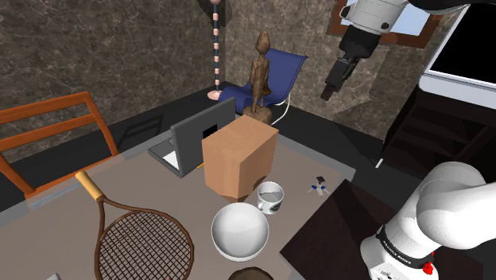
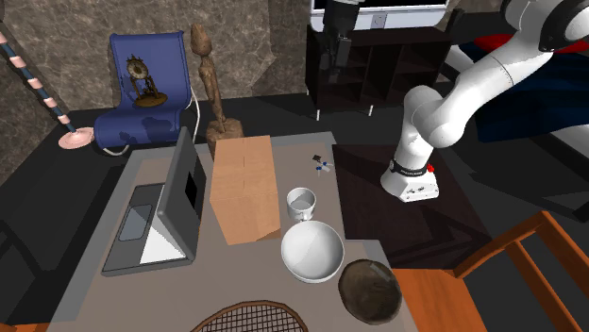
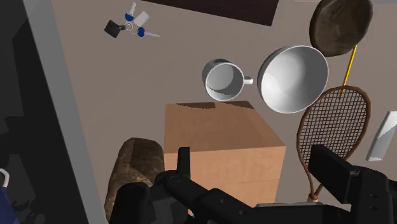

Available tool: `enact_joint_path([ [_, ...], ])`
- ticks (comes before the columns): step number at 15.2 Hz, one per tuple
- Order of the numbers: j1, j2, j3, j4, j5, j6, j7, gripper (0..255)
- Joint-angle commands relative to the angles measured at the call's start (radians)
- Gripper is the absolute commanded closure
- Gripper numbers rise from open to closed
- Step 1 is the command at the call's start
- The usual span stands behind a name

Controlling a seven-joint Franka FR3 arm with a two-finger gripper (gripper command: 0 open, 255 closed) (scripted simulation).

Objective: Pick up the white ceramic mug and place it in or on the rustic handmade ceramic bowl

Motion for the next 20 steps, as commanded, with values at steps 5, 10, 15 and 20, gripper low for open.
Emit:
enact_joint_path([
  [5, 0.003, 0.032, 0.019, -0.103, 0.006, 0.109, 0.005, 0],
  [10, 0.006, 0.099, 0.043, -0.212, 0.014, 0.253, 0.011, 0],
  [15, 0.011, 0.201, 0.067, -0.294, 0.022, 0.405, 0.018, 0],
  [20, 0.014, 0.338, 0.091, -0.349, 0.026, 0.564, 0.027, 0],
])
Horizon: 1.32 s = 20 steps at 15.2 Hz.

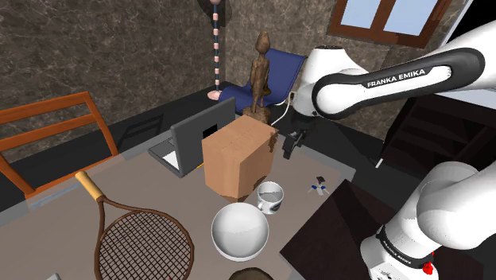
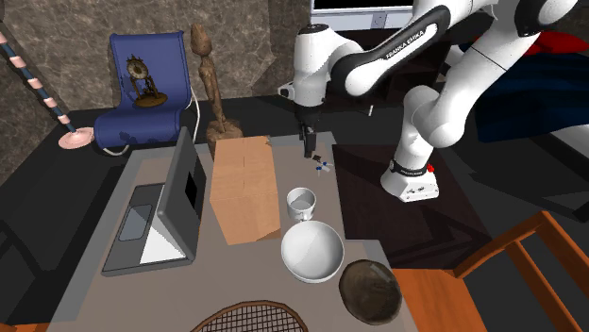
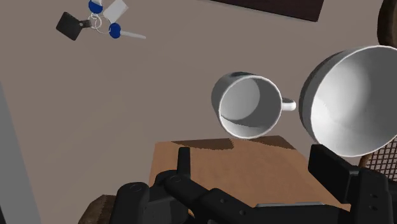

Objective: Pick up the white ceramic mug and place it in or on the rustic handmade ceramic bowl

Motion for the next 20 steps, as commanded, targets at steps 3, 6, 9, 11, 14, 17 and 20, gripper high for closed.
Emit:
enact_joint_path([
  [3, 0.003, 0.131, 0.022, -0.030, 0.002, 0.137, 0.013, 0],
  [6, 0.003, 0.240, 0.034, -0.037, -0.004, 0.233, 0.023, 0],
  [9, 0.002, 0.358, 0.044, -0.033, -0.017, 0.326, 0.038, 0],
  [11, 0.002, 0.440, 0.048, -0.023, -0.031, 0.386, 0.051, 0],
  [14, 0.003, 0.495, 0.049, -0.022, -0.040, 0.435, 0.058, 0],
  [17, 0.005, 0.539, 0.048, -0.025, -0.046, 0.482, 0.063, 0],
  [20, 0.007, 0.578, 0.047, -0.026, -0.053, 0.522, 0.068, 0],
])
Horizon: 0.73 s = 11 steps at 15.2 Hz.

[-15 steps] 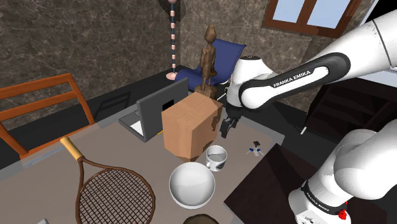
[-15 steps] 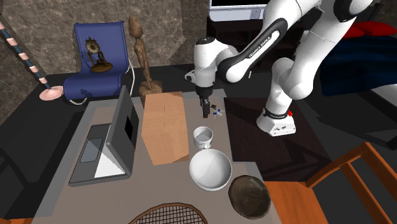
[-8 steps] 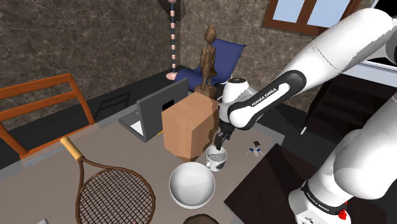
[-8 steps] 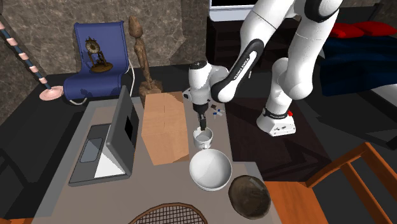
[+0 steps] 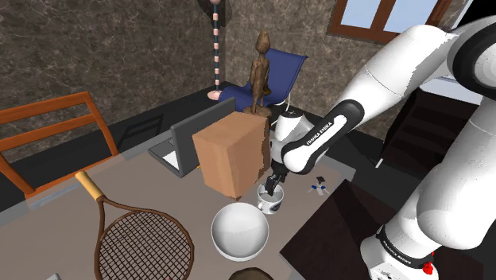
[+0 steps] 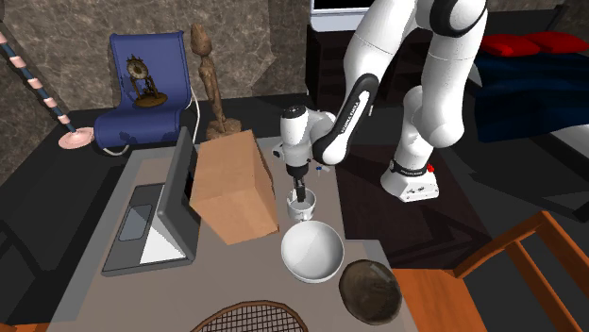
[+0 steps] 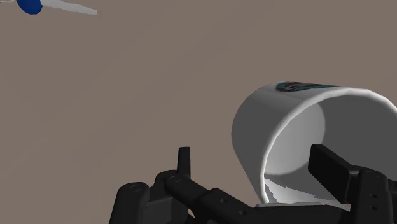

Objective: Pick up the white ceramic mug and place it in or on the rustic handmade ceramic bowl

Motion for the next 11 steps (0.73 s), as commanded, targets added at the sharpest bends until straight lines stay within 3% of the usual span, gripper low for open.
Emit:
enact_joint_path([
  [1, 0.002, 0.014, 0.001, 0.000, -0.002, 0.010, 0.004, 0],
  [7, 0.002, 0.014, 0.001, 0.000, -0.002, 0.010, 0.004, 0],
  [8, 0.002, 0.014, 0.001, 0.000, -0.002, 0.010, 0.004, 255],
  [11, 0.002, 0.014, 0.001, 0.000, -0.002, 0.010, 0.004, 255],
])
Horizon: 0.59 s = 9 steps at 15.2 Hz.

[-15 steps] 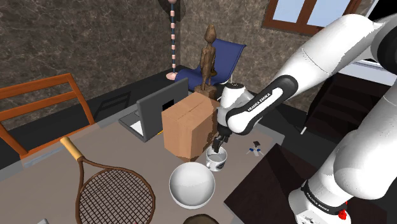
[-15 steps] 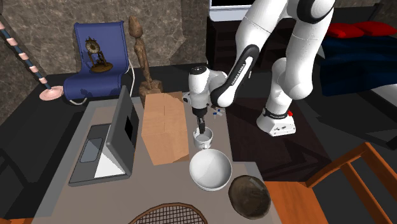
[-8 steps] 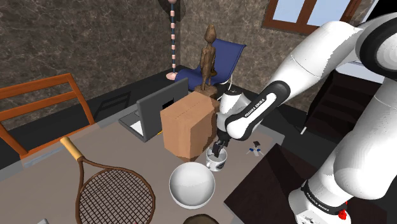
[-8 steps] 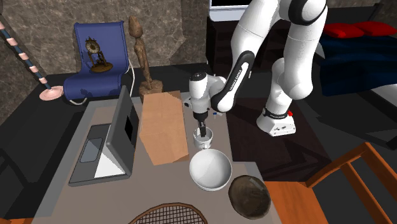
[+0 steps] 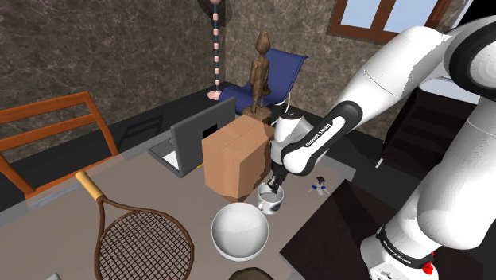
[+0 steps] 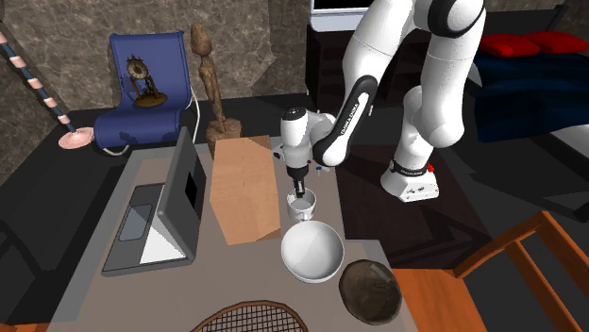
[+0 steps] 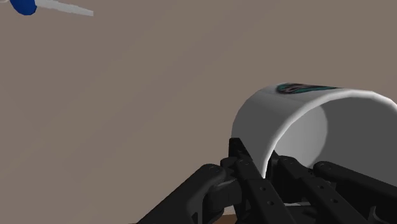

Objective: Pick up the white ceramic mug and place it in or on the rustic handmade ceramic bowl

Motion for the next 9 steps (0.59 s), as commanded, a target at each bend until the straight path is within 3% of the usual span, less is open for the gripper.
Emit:
enact_joint_path([
  [1, 0.000, 0.000, 0.000, 0.000, 0.000, 0.000, 0.000, 255],
  [6, 0.000, 0.000, 0.000, 0.000, 0.000, 0.000, 0.000, 255],
  [9, -0.001, -0.047, 0.003, -0.002, 0.009, -0.046, -0.004, 255],
])
